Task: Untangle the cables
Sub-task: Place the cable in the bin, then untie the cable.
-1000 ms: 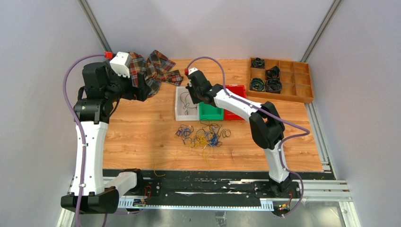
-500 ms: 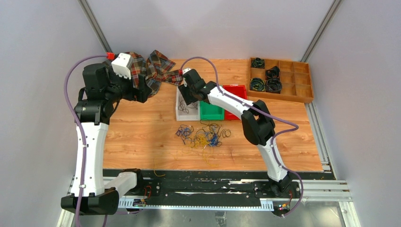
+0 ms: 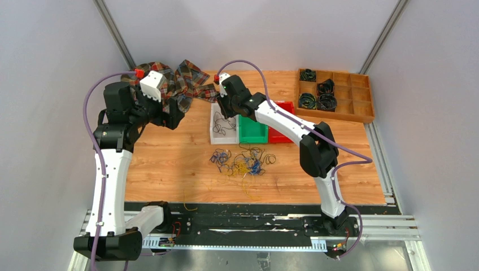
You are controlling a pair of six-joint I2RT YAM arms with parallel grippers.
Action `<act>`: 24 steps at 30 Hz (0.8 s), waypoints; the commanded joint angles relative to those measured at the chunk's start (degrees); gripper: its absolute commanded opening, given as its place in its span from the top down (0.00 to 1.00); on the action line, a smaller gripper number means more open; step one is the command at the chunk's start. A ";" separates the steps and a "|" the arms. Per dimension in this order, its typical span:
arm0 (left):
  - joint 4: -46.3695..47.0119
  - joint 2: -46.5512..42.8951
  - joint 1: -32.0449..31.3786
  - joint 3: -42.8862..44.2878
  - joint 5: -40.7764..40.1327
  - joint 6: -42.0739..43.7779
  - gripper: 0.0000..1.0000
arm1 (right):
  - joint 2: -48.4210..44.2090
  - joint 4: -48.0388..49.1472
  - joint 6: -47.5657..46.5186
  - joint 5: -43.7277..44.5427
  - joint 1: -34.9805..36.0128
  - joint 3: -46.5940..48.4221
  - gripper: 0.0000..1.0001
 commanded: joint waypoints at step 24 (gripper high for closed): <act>-4.15 -0.24 0.44 -9.79 5.25 18.25 0.02 | -5.94 13.30 4.79 -12.16 -0.59 -9.29 0.55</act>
